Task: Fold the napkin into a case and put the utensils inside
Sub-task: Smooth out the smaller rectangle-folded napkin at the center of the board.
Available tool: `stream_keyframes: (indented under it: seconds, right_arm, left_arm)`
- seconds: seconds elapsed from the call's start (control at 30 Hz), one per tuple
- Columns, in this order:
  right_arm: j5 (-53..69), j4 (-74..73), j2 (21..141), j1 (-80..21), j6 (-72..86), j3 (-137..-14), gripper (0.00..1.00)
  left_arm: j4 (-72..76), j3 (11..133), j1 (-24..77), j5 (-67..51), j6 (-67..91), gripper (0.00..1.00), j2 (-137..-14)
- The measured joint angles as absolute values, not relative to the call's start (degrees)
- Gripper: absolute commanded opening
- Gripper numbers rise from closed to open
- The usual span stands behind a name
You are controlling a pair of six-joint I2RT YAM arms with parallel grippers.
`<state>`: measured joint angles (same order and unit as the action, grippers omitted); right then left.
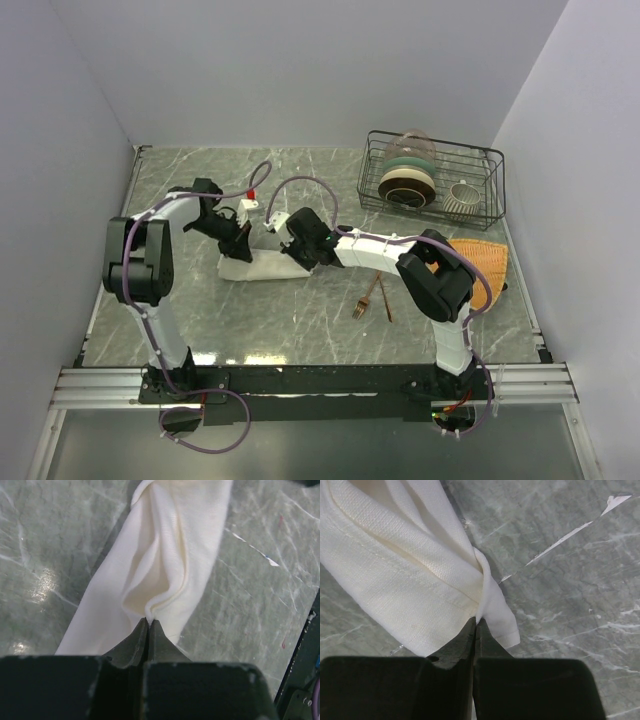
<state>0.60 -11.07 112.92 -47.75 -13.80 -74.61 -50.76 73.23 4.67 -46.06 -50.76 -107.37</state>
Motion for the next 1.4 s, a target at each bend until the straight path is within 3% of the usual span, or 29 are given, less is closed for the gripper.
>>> stream_keyframes:
  seconds: [0.43,1.0,1.27,1.4]
  right_arm:
    - [-2.3,-10.5,112.9,-47.7,-17.7,-74.6,0.0]
    - [-3.6,-6.8,113.0,-47.7,-25.0,-72.6,0.0]
    - [-5.0,-4.2,113.3,-47.7,-27.6,-72.0,0.0]
    - [-5.2,-4.2,113.3,-47.7,-28.0,-72.1,0.15]
  left_arm:
    - [-51.4,77.9,4.1,-47.0,-41.2,0.01,-117.7]
    - [-57.0,83.2,3.7,-51.2,-41.6,0.02,-114.6]
    - [-54.6,85.4,2.6,-51.6,-36.9,0.01,-123.3]
    - [-54.2,85.1,1.3,-54.3,-33.0,0.01,-125.4]
